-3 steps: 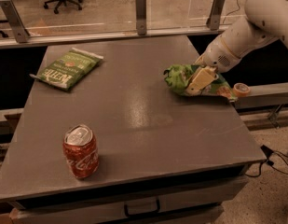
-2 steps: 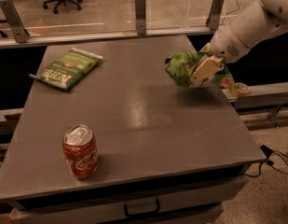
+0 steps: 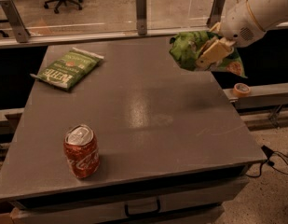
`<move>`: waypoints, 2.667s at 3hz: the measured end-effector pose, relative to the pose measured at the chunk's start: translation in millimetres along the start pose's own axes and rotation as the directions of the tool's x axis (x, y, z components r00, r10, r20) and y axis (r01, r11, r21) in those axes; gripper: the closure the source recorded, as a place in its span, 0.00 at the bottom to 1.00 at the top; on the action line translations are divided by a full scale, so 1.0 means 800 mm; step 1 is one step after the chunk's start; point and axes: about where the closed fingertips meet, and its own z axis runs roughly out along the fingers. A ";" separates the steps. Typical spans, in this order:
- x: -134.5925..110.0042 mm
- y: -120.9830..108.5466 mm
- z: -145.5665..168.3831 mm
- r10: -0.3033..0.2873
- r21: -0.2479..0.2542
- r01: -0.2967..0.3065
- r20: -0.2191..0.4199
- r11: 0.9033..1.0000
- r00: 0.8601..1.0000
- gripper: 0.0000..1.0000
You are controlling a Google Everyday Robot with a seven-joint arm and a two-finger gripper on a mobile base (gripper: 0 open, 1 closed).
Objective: Move green rice chip bag near green jalapeno chip bag
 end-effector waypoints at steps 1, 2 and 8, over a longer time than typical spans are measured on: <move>-0.032 0.001 0.025 -0.039 -0.014 0.040 0.042 0.999 0.998 1.00; -0.083 -0.007 0.064 -0.090 -0.012 0.092 0.094 0.996 0.991 1.00; -0.254 0.020 0.292 -0.139 -0.159 0.169 0.182 0.973 0.973 0.53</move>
Offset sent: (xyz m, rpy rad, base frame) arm 0.0546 0.1354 0.0132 0.0955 -0.1293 0.1578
